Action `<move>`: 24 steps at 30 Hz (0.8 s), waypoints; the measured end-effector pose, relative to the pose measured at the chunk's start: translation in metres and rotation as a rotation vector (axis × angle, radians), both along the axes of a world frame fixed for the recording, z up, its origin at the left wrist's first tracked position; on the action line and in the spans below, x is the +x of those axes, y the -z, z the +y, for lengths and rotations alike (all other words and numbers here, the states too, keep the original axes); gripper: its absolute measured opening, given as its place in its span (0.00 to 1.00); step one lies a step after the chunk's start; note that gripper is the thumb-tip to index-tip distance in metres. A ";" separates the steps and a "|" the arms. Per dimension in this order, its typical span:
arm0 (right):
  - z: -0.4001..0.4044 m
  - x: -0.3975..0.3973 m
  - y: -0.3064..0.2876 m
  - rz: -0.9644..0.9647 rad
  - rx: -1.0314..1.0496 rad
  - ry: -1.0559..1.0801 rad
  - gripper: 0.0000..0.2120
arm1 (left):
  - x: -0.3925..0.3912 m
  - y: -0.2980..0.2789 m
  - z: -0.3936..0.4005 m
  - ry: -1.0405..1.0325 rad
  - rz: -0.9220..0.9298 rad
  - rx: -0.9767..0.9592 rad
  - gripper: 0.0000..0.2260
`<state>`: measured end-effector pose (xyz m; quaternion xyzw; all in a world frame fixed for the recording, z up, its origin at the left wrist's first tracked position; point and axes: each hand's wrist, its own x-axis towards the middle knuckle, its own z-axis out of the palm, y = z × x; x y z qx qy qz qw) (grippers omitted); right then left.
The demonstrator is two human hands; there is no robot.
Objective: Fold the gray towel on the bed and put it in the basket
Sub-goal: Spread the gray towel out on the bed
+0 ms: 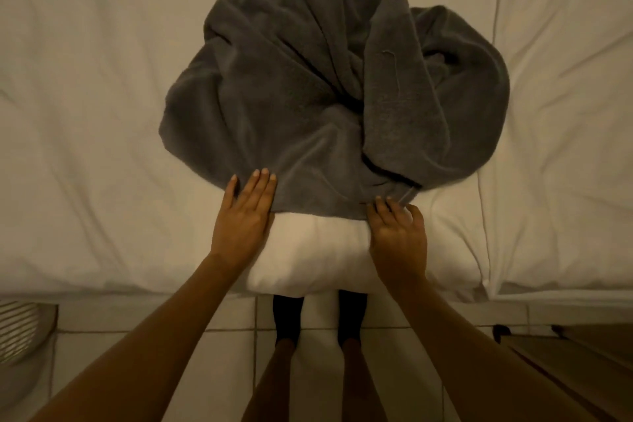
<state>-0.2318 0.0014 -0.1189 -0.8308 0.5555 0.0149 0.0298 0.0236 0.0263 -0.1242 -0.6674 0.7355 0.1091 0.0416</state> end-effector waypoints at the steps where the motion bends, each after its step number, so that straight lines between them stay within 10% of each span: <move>1: 0.002 -0.001 -0.001 -0.015 -0.006 -0.003 0.14 | 0.000 -0.003 0.009 0.005 -0.009 0.026 0.23; 10: 0.010 0.001 -0.027 0.010 0.019 -0.004 0.05 | -0.003 -0.025 0.037 -0.032 -0.040 0.117 0.23; 24: -0.025 0.007 -0.023 0.118 -0.061 -0.047 0.28 | 0.031 -0.020 -0.015 -0.308 0.040 -0.093 0.25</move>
